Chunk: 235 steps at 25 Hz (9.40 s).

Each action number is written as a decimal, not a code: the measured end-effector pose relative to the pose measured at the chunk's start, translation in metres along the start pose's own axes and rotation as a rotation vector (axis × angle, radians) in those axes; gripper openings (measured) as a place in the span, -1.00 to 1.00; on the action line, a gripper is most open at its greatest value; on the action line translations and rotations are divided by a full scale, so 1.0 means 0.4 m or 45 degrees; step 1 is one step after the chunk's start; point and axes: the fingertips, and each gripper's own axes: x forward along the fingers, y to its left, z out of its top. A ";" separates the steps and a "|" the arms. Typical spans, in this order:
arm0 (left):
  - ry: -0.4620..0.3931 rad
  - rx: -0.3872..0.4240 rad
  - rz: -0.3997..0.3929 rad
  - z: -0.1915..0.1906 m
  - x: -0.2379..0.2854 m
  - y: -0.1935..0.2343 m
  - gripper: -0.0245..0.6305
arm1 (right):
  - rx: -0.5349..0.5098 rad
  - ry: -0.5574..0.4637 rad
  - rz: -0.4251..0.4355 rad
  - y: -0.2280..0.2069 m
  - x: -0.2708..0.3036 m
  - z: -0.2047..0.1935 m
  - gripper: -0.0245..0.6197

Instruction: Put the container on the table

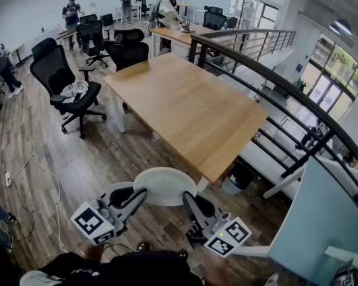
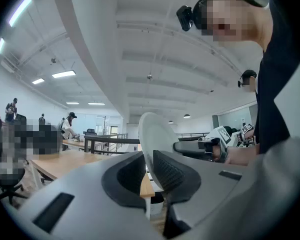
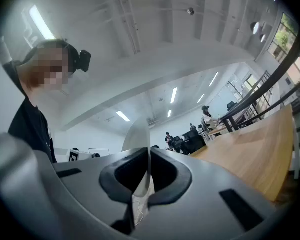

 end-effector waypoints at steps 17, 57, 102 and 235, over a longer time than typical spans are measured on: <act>0.000 0.012 -0.055 0.019 0.052 -0.022 -0.75 | -0.011 -0.039 -0.067 -0.036 -0.038 0.031 -0.86; -0.015 0.099 0.004 0.020 0.257 -0.220 -0.75 | -0.017 -0.063 -0.045 -0.159 -0.262 0.144 -0.86; -0.080 0.019 -0.019 0.013 0.267 0.257 -0.75 | -0.017 -0.031 -0.136 -0.293 0.172 0.075 -0.86; 0.094 0.079 0.101 -0.044 0.802 1.029 -0.75 | 0.139 0.034 -0.070 -1.026 0.804 0.147 -0.86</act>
